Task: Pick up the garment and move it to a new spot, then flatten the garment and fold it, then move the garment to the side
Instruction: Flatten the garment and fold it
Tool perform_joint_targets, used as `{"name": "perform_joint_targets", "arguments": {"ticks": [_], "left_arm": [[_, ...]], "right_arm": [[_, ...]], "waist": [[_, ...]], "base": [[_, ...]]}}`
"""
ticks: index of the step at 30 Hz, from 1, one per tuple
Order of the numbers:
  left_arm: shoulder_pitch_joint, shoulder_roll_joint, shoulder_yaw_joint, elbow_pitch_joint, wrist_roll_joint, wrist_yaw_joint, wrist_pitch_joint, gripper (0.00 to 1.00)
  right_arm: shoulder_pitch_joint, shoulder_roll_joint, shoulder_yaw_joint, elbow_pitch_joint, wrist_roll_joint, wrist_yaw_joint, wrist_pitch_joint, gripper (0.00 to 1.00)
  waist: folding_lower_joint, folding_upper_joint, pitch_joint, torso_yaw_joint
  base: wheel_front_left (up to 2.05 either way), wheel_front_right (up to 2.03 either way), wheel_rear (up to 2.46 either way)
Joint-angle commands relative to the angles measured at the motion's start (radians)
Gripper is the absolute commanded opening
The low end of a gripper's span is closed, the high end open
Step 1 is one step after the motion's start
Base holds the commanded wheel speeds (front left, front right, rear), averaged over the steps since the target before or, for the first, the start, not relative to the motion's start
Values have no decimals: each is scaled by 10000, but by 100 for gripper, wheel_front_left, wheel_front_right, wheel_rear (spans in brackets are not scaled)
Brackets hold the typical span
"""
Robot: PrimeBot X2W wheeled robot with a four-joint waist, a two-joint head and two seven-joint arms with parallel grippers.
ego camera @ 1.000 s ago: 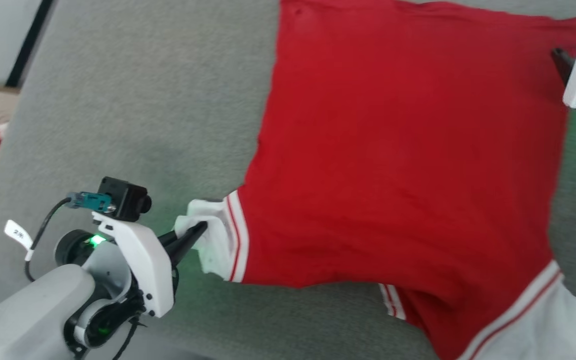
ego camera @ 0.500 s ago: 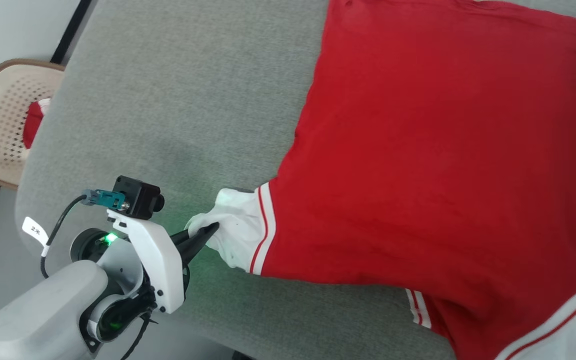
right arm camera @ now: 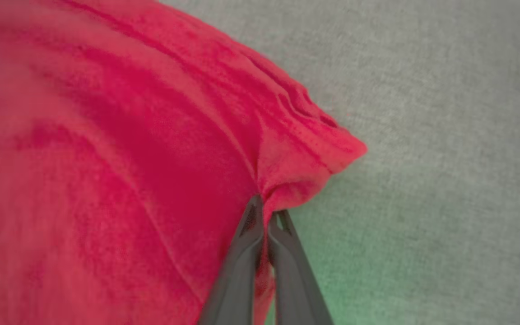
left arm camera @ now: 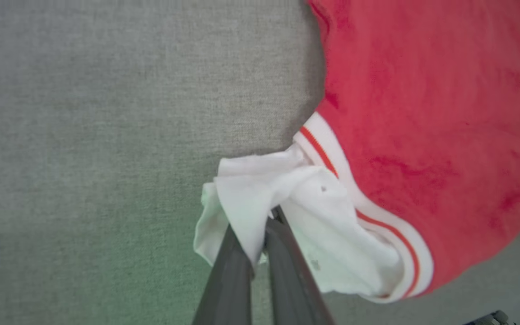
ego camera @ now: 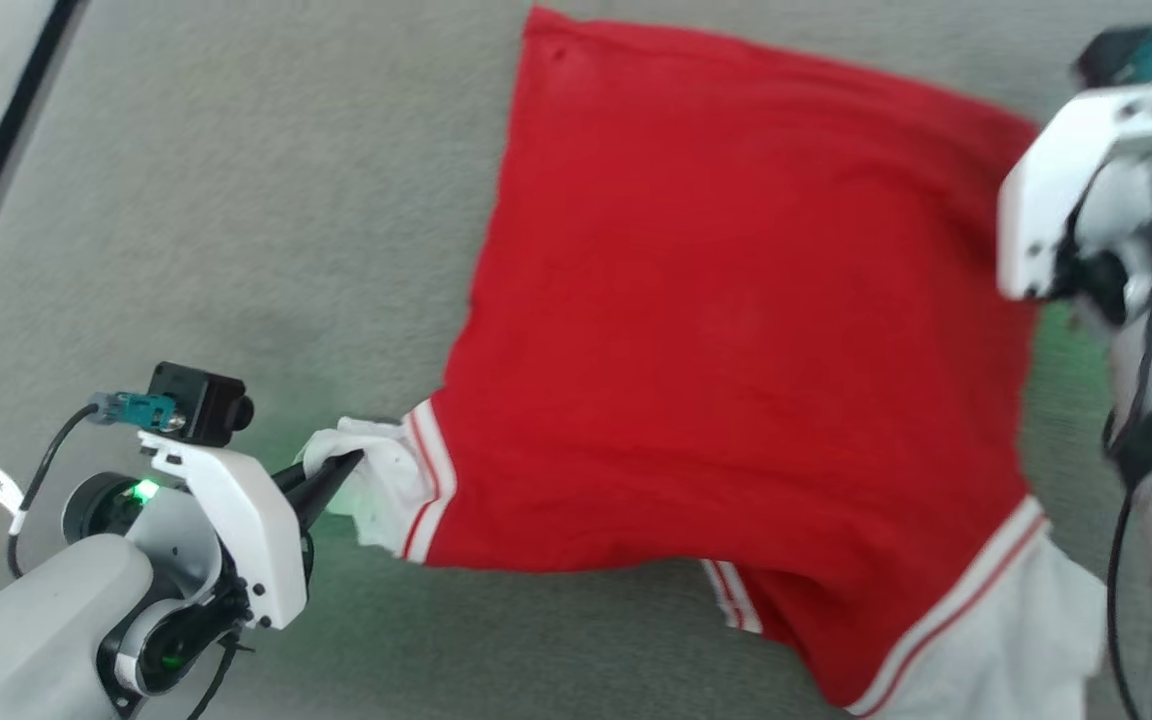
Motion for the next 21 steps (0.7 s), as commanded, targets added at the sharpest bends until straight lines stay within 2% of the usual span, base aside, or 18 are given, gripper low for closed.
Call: {"name": "perform_joint_targets", "arguments": {"ticks": [1, 5, 6, 13, 18, 21], "left_arm": [[112, 69, 45, -83, 13, 71, -71, 0], [211, 270, 70, -266, 10, 266, -75, 0], [211, 270, 70, -266, 10, 266, -75, 0], [342, 558, 136, -617, -38, 523, -2, 0], [357, 619, 165, -732, -54, 589, -47, 0], [362, 621, 167, -730, -54, 575, -79, 0]], "right_arm": [[659, -46, 397, -459, 471, -6, 96, 0], [1957, -288, 1190, -2520, 1609, -6, 459, 0], [1957, -288, 1190, -2520, 1609, -6, 459, 0], [4743, -518, 1224, -6980, 2757, -6, 1752, 0], [7009, 7, 602, -9833, 2793, -4, 2637, 0], [8706, 692, 228, -11417, 2615, -4, 3082, 0]], "waist": [[0, 0, -398, -535], [0, 0, -630, -1004], [0, 0, -630, -1004], [0, 0, -800, -1518], [0, 0, -802, -1631], [0, 0, -762, -1644]], "base": [[0, 0, 0], [0, 0, 0], [0, 0, 0], [0, 0, 0], [0, 0, 0], [0, 0, 0]]}}
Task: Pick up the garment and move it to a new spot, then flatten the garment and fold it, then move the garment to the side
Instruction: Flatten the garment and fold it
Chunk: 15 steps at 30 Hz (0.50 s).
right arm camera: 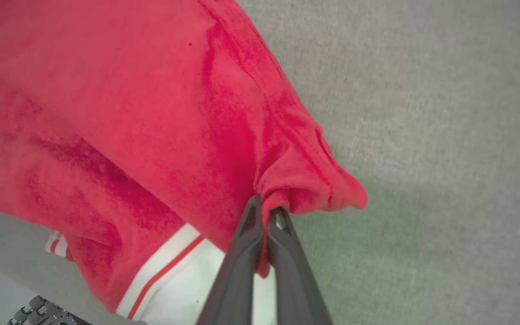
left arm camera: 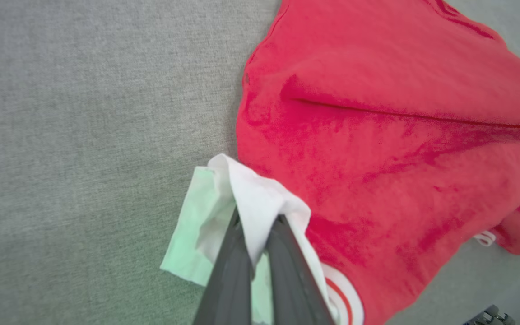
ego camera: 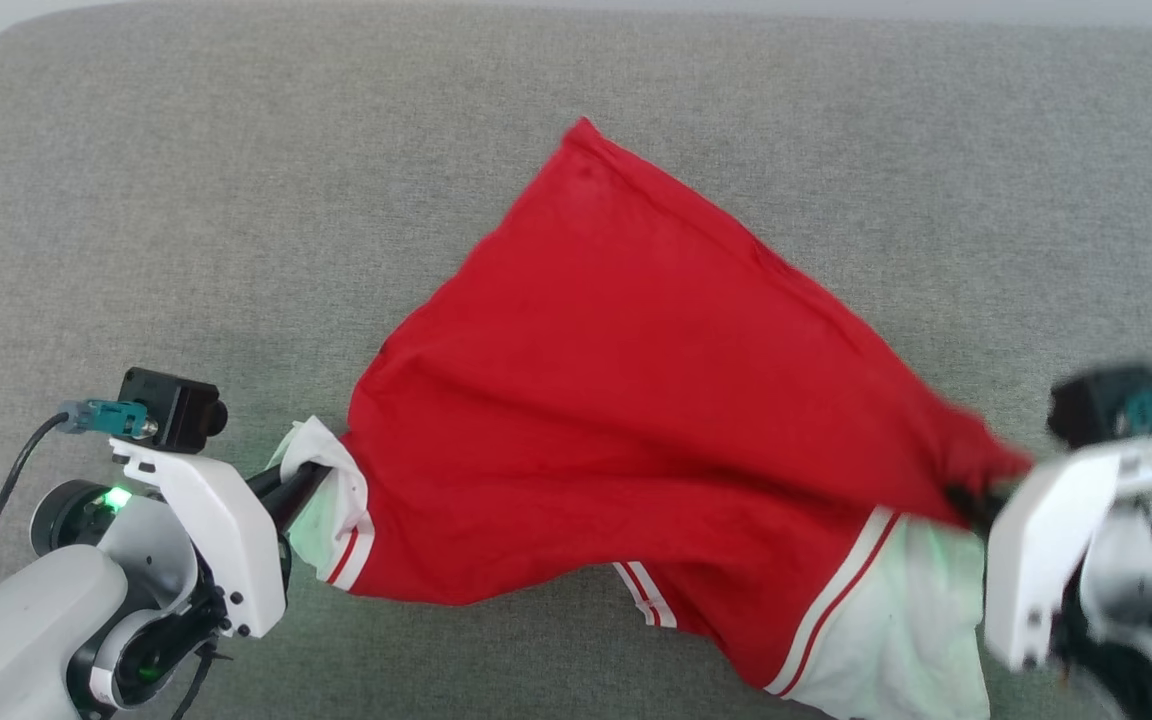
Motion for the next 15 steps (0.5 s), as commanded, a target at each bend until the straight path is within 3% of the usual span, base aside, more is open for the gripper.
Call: {"name": "perform_joint_targets", "arguments": {"ticks": [1, 5, 9, 10, 12, 15], "left_arm": [[99, 9, 36, 1, -13, 9, -80, 0], [56, -19, 59, 73, 5, -53, -115, 0], [-6, -109, 68, 207, 32, -152, -205, 0], [-3, -124, 73, 262, 26, -175, -230, 0], [9, -166, 66, 350, 8, -219, -270, 0], [85, -175, 43, 461, -32, -297, -275, 0]], "right_arm": [[219, 77, -25, -139, -104, -4, 10, 0], [1019, 444, -204, -265, -71, -4, -458, 0], [1292, 600, -317, 745, -109, -4, -1540, 0], [1257, 628, -288, 1037, -86, -4, -1835, 15], [1195, 646, -157, 1441, -195, -4, -2189, 100], [1162, 644, -35, 1364, -136, -6, -2329, 100]], "waist": [[0, 0, 17, 0], [0, 0, 73, -5], [0, 0, 113, 11], [0, 0, 112, 2], [0, 0, 97, -2], [0, 0, 39, -32]], "base": [[0, 0, 0], [0, 0, 0], [0, 0, 0], [0, 0, 0], [0, 0, 0], [0, 0, 0]]}}
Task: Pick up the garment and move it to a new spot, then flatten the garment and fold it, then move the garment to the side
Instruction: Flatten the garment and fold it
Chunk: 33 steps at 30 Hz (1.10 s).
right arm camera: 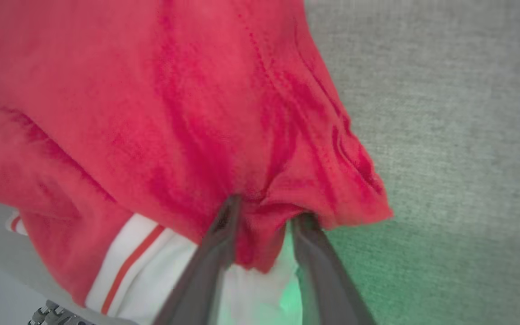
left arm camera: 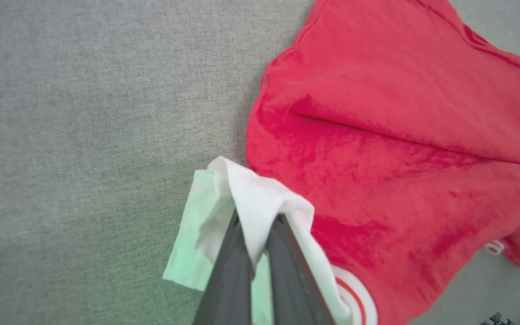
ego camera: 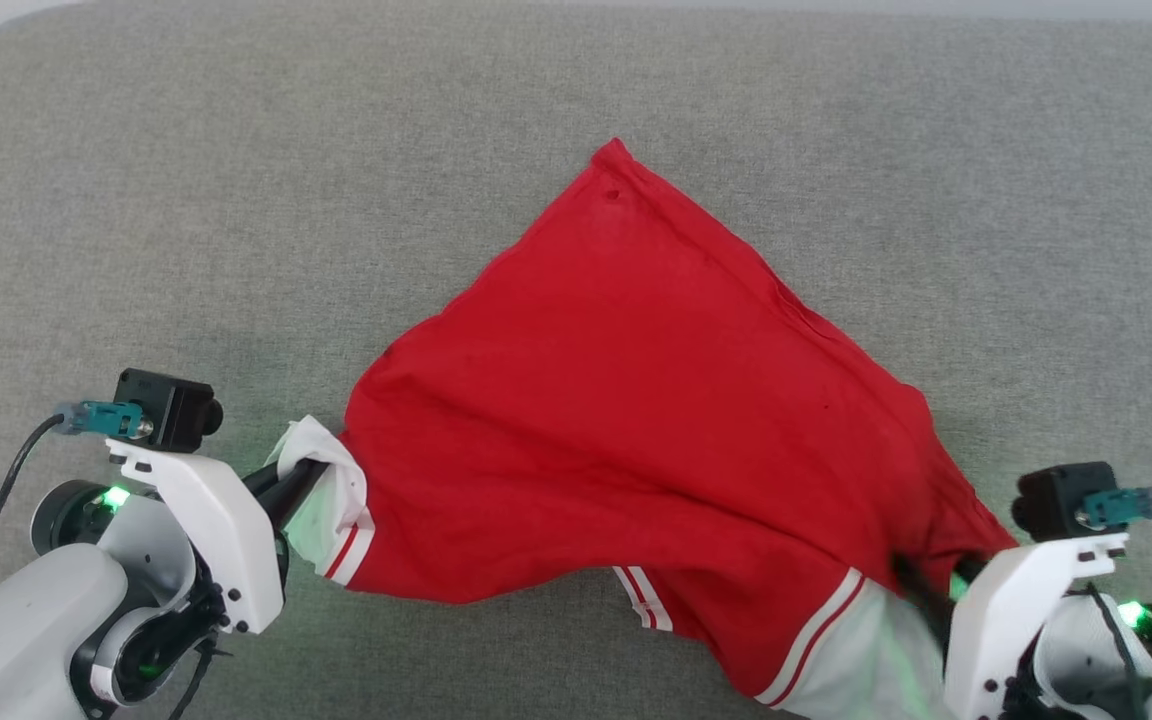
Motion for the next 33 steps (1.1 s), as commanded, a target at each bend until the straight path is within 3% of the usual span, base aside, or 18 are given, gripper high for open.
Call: {"name": "perform_joint_targets", "arguments": {"ticks": [1, 10, 16, 22, 33], "left_arm": [[116, -4, 13, 68, -42, -58, -52, 0], [326, 117, 46, 11, -154, -22, -182, 0], [246, 67, 2, -60, -45, -16, -146, 0], [-87, -254, -136, 22, 141, -211, 26, 0], [-1062, -1456, -591, 597, 686, -816, 402, 0]], "right_arm": [[-11, -21, 77, -243, -133, -7, 6, 100], [161, 30, -28, -3116, -101, -6, 476, 100], [-735, 72, 175, -3576, -320, -6, 89, 100], [-2751, -148, 672, -1973, -282, -6, -522, 100], [-6827, -1880, 2128, 3023, 84, -6, -1154, 100]], "waist": [[0, 0, -51, -28], [0, 0, -192, -56], [0, 0, -190, 92], [0, 0, -146, 599], [0, 0, 212, 2229]], "base": [[0, 0, 0], [0, 0, 0], [0, 0, 0], [0, 0, 0], [0, 0, 0]]}}
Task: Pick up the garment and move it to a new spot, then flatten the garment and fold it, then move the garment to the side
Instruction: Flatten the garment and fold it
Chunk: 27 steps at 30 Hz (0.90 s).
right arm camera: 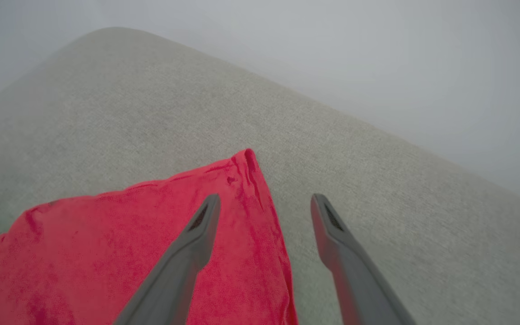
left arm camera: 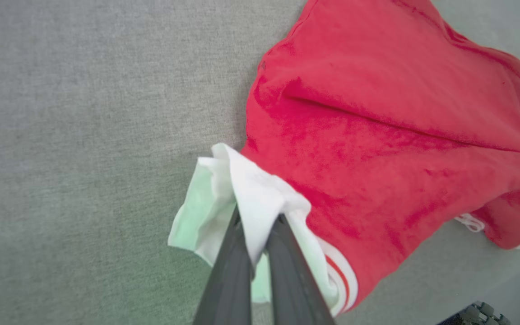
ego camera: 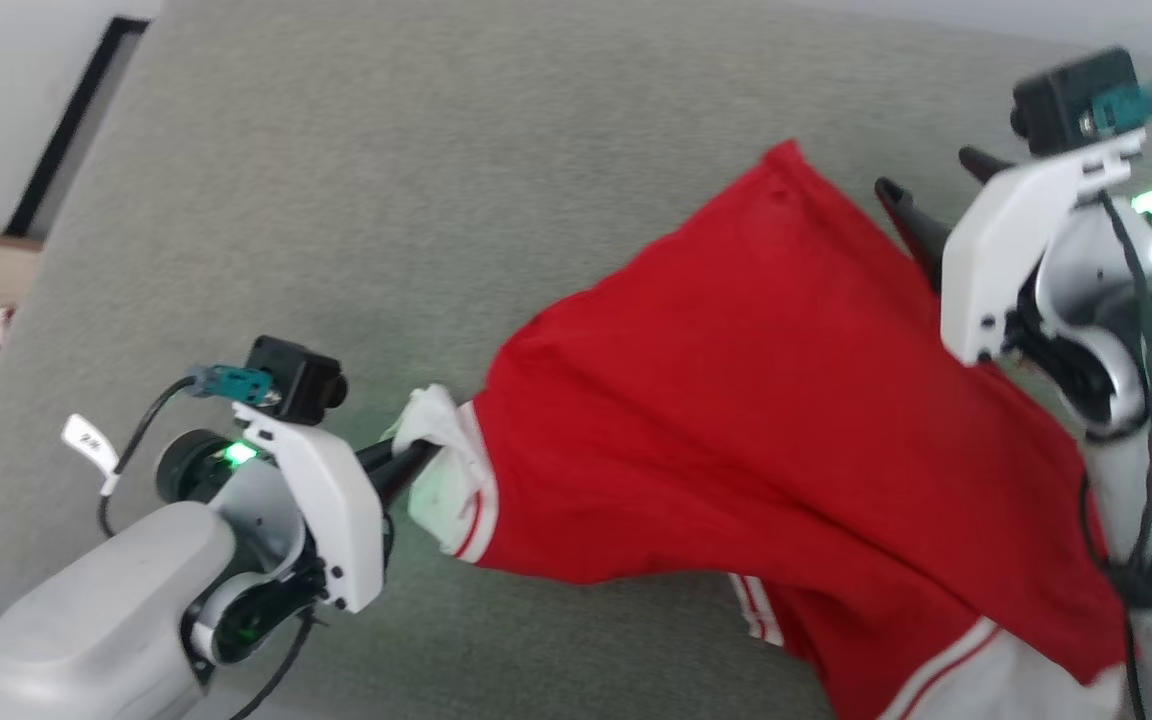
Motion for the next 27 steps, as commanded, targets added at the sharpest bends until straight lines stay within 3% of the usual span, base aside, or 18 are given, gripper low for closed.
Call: {"name": "perform_joint_targets", "arguments": {"ticks": [1, 12, 22, 24, 27], "left_arm": [[-183, -149, -48, 80, 100, -95, 6, 0], [-732, -1221, -282, 927, 283, -709, -101, 0], [-907, -1573, -348, 1646, 157, -1023, -245, 0], [-945, -1519, -322, 1772, 123, -1054, -239, 0], [-1046, -1411, -277, 1913, 43, -1105, -149, 0]], "right_arm": [[-423, -149, 152, 603, 106, -4, -103, 100], [-2983, -1141, 2263, 5507, 631, -6, 273, 100], [-2720, -1165, 4406, 8076, 1912, 33, 1461, 100], [-2837, -1301, 4771, 8098, 2155, 34, 1602, 0], [-3433, -1593, 5046, 7842, 2425, 14, 1072, 0]], "waist": [[0, 0, 200, 491], [0, 0, 727, 1814], [0, 0, 868, 2088], [0, 0, 840, 1992], [0, 0, 765, 1776]], "base": [[0, 0, 0], [0, 0, 0], [0, 0, 0], [0, 0, 0], [0, 0, 0]]}}
